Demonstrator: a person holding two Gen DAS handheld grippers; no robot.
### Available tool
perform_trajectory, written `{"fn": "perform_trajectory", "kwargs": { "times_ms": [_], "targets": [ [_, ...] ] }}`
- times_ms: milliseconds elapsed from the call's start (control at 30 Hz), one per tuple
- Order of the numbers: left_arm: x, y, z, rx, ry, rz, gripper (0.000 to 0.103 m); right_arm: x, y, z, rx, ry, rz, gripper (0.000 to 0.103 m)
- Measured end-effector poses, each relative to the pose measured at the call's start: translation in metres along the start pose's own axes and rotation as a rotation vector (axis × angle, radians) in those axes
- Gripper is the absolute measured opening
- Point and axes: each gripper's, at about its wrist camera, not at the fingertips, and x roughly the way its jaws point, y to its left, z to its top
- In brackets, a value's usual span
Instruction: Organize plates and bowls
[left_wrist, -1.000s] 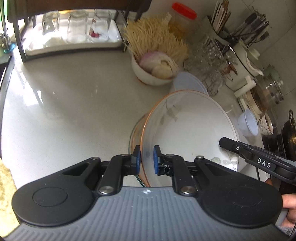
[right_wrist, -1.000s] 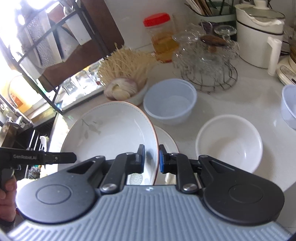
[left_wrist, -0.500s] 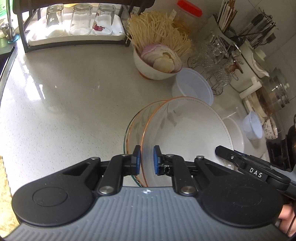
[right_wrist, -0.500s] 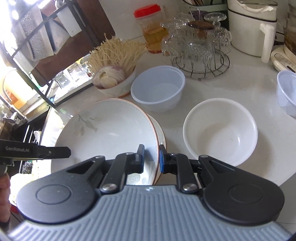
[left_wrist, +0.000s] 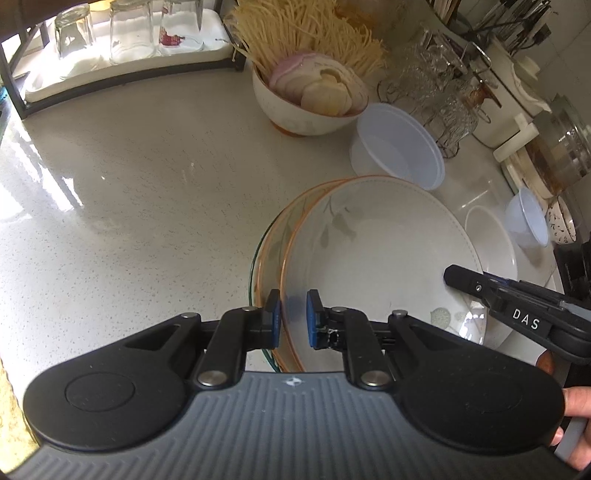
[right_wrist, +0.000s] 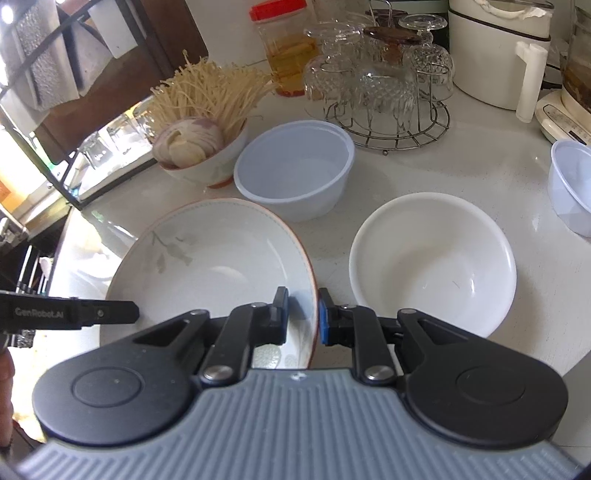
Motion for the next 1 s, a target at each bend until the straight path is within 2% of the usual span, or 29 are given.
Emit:
{"fn": "perform_trajectory", "kwargs": {
  "times_ms": [633, 1000],
  "targets": [
    [0.0, 0.021, 0.015, -0.091, 0.054, -0.093, 0.017, -0.001, 0.001, 0.001, 0.023, 0.008, -0.013, 0.02],
    [-0.002, 0.028, 0.016, -0.123, 0.102, -0.116, 0.017, -0.003, -0.001, -0.001, 0.04, 0.025, -0.024, 0.02]
  ]
}}
